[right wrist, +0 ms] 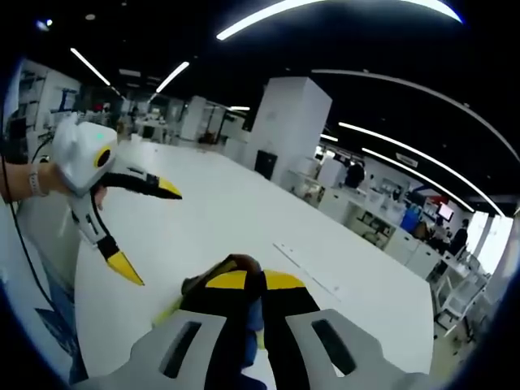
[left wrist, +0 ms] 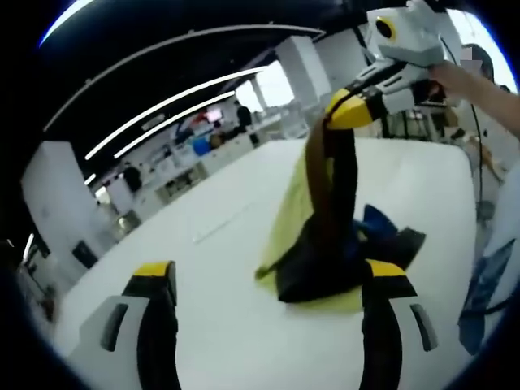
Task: Fold the garment on the visible template until the final outline fits inside the template.
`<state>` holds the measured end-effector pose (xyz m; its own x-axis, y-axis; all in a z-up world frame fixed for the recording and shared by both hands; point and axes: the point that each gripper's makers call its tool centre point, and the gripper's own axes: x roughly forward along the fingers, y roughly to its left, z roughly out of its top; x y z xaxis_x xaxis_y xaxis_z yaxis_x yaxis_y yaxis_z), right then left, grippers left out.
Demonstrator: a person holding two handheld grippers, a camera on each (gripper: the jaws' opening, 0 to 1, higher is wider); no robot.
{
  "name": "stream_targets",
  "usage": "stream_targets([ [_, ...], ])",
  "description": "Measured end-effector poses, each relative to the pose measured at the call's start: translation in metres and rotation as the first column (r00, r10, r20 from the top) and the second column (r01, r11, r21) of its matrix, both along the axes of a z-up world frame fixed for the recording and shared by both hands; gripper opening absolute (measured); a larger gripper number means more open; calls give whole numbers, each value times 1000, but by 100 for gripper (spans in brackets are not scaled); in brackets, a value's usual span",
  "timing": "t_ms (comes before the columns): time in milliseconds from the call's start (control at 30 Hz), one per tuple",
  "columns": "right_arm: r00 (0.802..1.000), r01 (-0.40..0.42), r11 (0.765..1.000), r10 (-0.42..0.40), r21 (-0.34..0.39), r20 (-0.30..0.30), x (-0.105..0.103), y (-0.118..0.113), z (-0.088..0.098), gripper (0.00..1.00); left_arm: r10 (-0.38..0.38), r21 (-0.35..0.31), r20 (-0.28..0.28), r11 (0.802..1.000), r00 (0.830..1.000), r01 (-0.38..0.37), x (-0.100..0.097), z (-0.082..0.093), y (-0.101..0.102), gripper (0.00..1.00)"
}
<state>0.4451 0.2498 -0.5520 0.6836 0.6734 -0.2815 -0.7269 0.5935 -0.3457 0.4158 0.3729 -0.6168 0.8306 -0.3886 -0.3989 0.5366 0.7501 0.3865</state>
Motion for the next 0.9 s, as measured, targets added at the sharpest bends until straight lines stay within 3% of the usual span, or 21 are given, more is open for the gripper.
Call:
stream_targets([
  [267, 1000, 6, 1000, -6, 5, -4, 2, -4, -1, 5, -80, -25, -23, 997, 997, 79, 5, -14, -15, 73],
  [533, 1000, 9, 1000, -8, 11, -10, 3, -5, -3, 5, -124, 9, -16, 992, 992, 125, 12, -25, -20, 59],
  [900, 1000, 15, 1000, -14, 18, -17, 4, -8, -4, 5, -151, 64, -59, 986, 987, 154, 13, -47, -20, 37],
])
